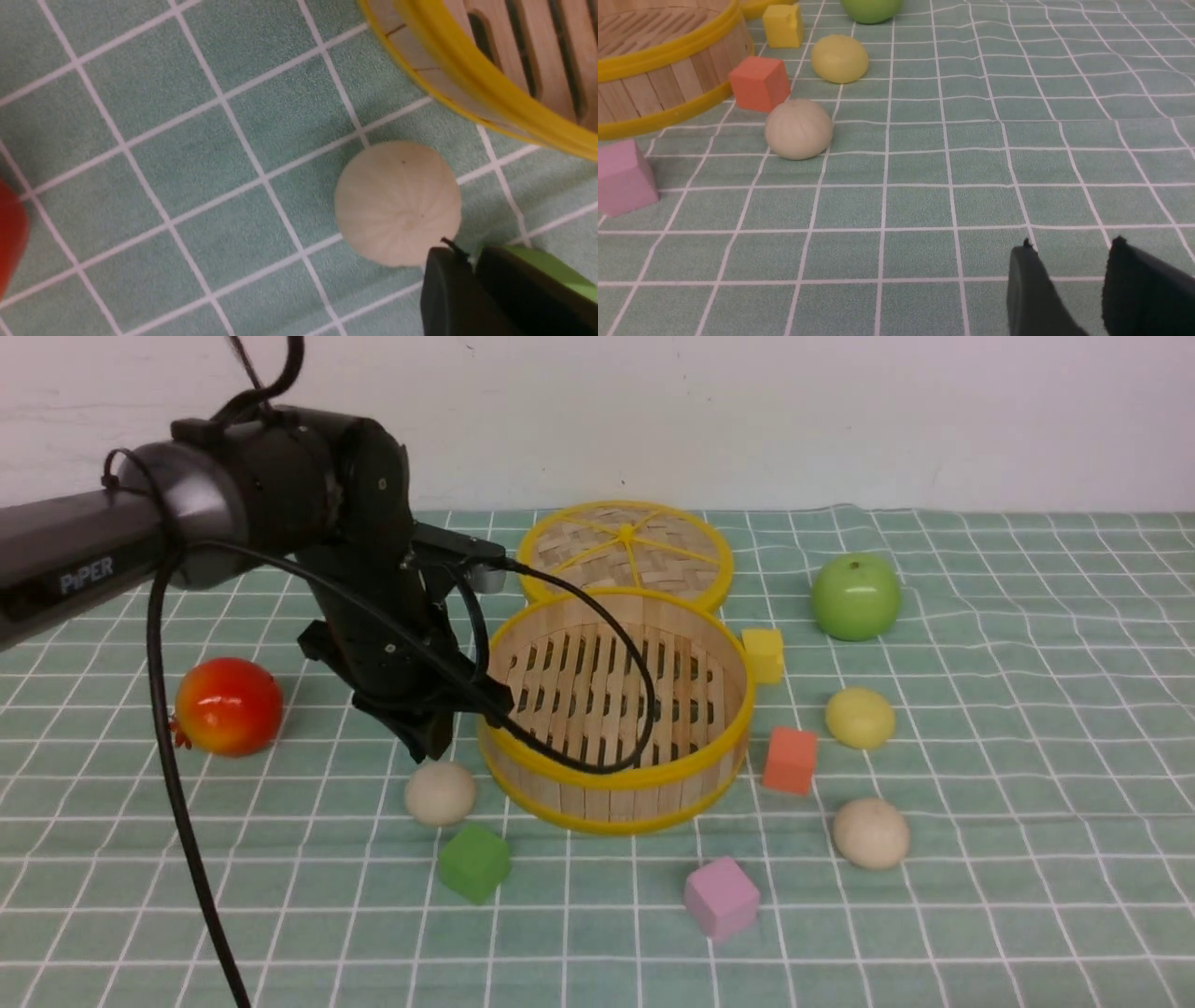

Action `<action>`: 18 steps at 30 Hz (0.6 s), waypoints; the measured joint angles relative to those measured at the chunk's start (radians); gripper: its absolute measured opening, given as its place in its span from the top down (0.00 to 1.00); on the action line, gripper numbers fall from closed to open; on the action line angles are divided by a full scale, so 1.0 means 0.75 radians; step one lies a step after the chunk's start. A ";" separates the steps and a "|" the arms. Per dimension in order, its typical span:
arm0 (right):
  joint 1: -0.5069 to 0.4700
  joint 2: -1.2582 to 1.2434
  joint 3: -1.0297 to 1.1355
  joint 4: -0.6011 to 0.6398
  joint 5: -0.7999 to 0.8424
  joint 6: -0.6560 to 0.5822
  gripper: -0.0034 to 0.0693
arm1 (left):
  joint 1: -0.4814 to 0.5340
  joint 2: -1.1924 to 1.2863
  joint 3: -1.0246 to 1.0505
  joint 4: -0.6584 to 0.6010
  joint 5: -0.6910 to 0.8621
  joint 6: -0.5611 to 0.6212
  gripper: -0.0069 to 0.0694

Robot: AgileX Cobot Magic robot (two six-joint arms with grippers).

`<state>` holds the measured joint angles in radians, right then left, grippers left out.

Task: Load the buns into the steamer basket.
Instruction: Use the left arm to grab a steamed stuffed bun

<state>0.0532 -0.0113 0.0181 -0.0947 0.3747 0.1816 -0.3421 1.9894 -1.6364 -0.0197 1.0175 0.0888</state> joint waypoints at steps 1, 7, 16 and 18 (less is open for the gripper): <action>0.000 0.000 0.000 0.000 0.000 0.000 0.62 | 0.000 0.015 0.000 0.000 -0.008 0.000 0.74; 0.000 0.000 0.000 0.000 0.000 0.000 0.62 | 0.000 0.085 0.000 0.040 -0.062 0.001 0.62; 0.000 0.000 0.000 0.000 0.000 0.000 0.62 | 0.000 0.148 0.000 0.053 -0.131 0.001 0.60; 0.000 0.000 0.000 0.000 0.000 0.000 0.62 | 0.000 0.157 -0.002 0.051 -0.132 0.001 0.61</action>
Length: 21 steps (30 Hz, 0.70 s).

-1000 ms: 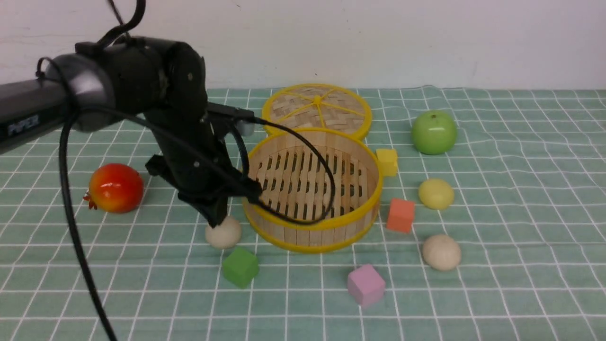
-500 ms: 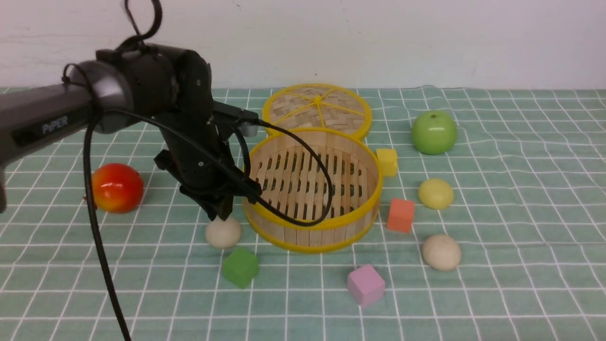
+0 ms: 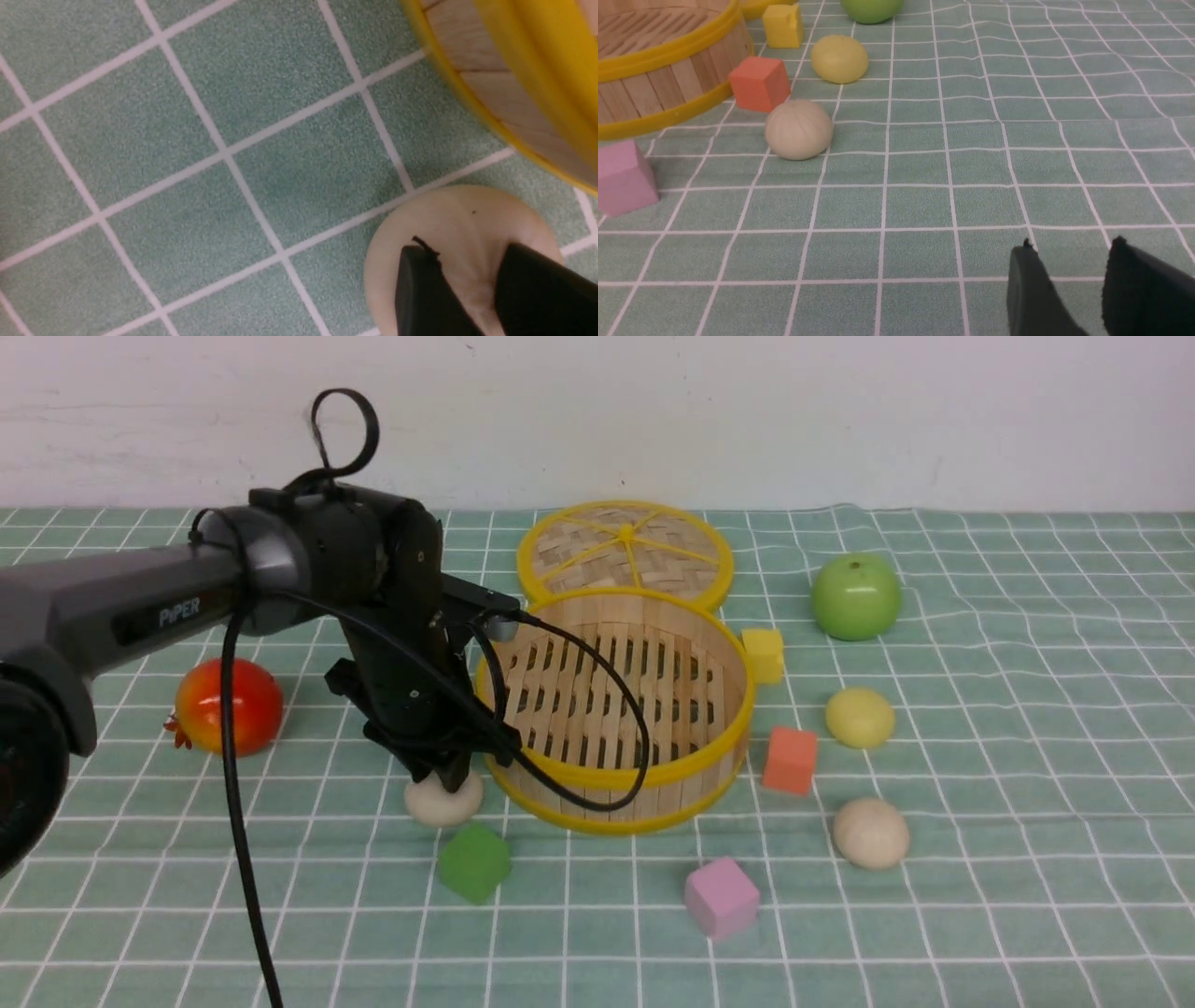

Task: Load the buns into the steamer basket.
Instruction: Use the left arm to grab a steamed stuffed bun, then use the left arm to put the steamed stuffed bun into the steamer

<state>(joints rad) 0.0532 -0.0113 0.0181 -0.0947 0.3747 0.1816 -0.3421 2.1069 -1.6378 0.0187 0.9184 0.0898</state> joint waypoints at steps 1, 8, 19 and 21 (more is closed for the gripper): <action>0.000 0.000 0.000 0.000 0.000 0.000 0.62 | 0.000 0.000 0.000 -0.002 0.004 0.000 0.63; 0.000 0.000 0.000 0.000 0.000 0.000 0.62 | 0.000 -0.050 -0.005 -0.039 0.088 -0.003 0.92; 0.000 0.000 0.000 0.000 0.000 0.000 0.62 | 0.000 -0.319 -0.113 -0.355 0.062 0.125 0.92; 0.000 0.000 0.000 0.000 0.000 0.000 0.62 | 0.000 -0.300 -0.114 -0.404 -0.021 0.154 0.92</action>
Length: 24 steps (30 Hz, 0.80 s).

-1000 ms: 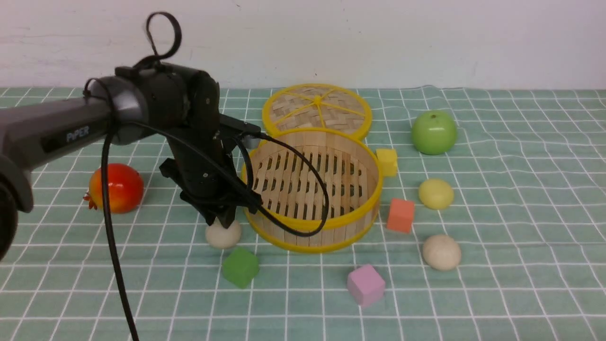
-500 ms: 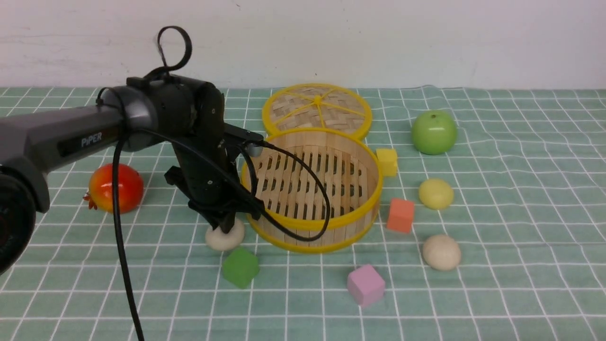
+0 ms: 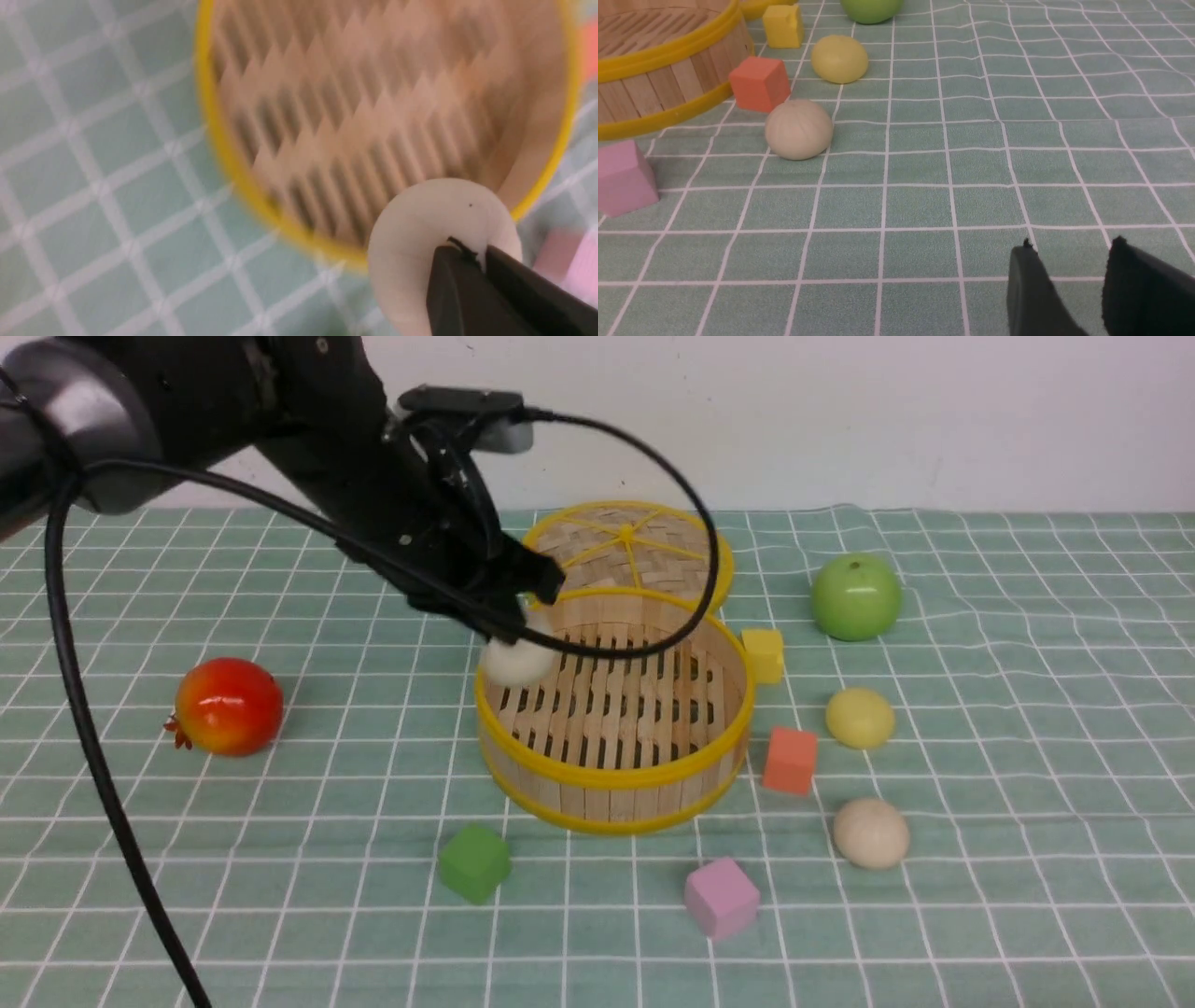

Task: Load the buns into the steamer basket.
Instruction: Use the left arm to put the steamed stuffed bun into the steamer, then use the right arm to grab a steamed stuffed bun

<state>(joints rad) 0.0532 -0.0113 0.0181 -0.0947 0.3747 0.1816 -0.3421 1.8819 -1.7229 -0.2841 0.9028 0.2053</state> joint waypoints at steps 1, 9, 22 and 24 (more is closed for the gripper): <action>0.000 0.000 0.000 0.000 0.000 0.000 0.62 | 0.000 0.016 0.000 -0.015 -0.039 0.009 0.92; 0.000 0.000 0.000 0.000 0.000 0.000 0.62 | 0.000 0.240 0.000 -0.037 -0.311 0.026 0.79; 0.000 0.000 0.000 0.000 0.000 0.000 0.62 | 0.000 0.177 0.007 0.020 -0.167 -0.043 0.39; 0.000 0.000 0.000 0.000 0.000 0.000 0.62 | 0.000 0.057 0.007 0.043 -0.104 -0.079 0.48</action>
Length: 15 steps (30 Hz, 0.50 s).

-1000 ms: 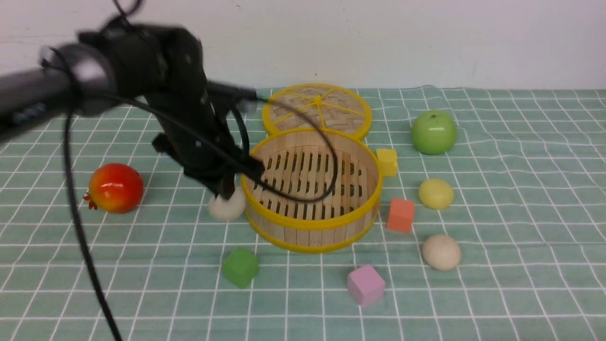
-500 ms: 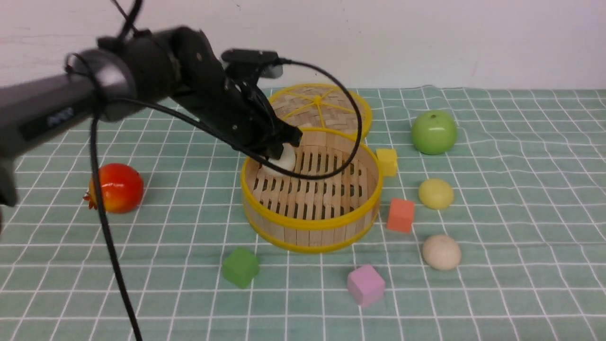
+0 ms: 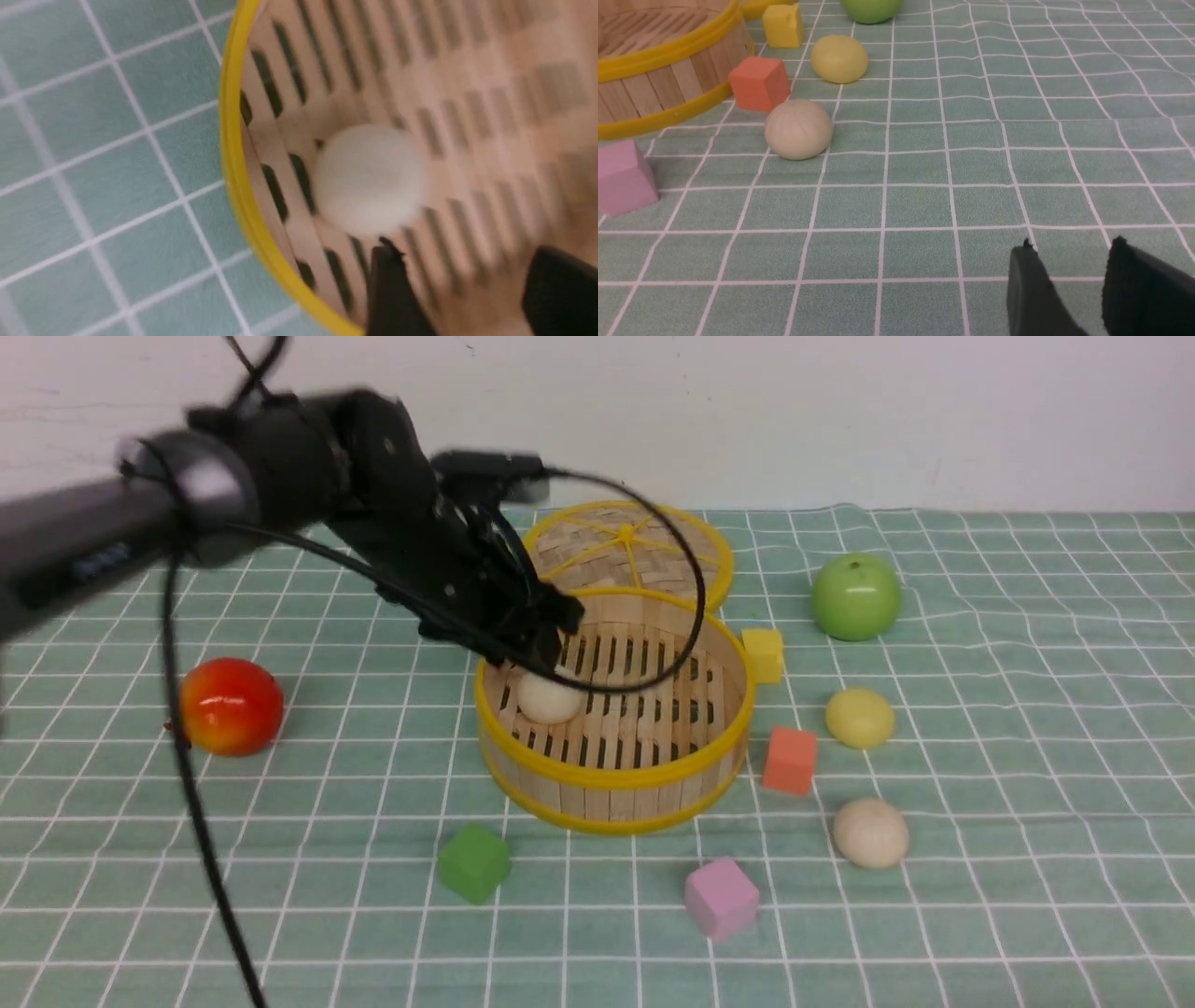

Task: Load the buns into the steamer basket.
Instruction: Use the right arm to grab a steamed stuffed bun

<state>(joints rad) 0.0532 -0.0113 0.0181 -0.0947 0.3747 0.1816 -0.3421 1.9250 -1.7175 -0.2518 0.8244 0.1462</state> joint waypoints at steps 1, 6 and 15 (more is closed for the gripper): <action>0.000 0.000 0.000 0.000 0.000 0.000 0.62 | 0.000 -0.082 0.000 0.014 0.029 -0.018 0.56; 0.000 0.000 0.000 0.000 0.000 0.000 0.62 | 0.000 -0.462 0.057 0.021 0.123 -0.035 0.90; 0.000 0.000 0.000 0.000 0.000 0.000 0.62 | 0.000 -1.313 0.797 -0.007 -0.141 -0.035 0.93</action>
<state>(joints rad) 0.0532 -0.0113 0.0181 -0.0947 0.3747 0.1816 -0.3421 0.9400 -1.1197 -0.2570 0.7189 0.1197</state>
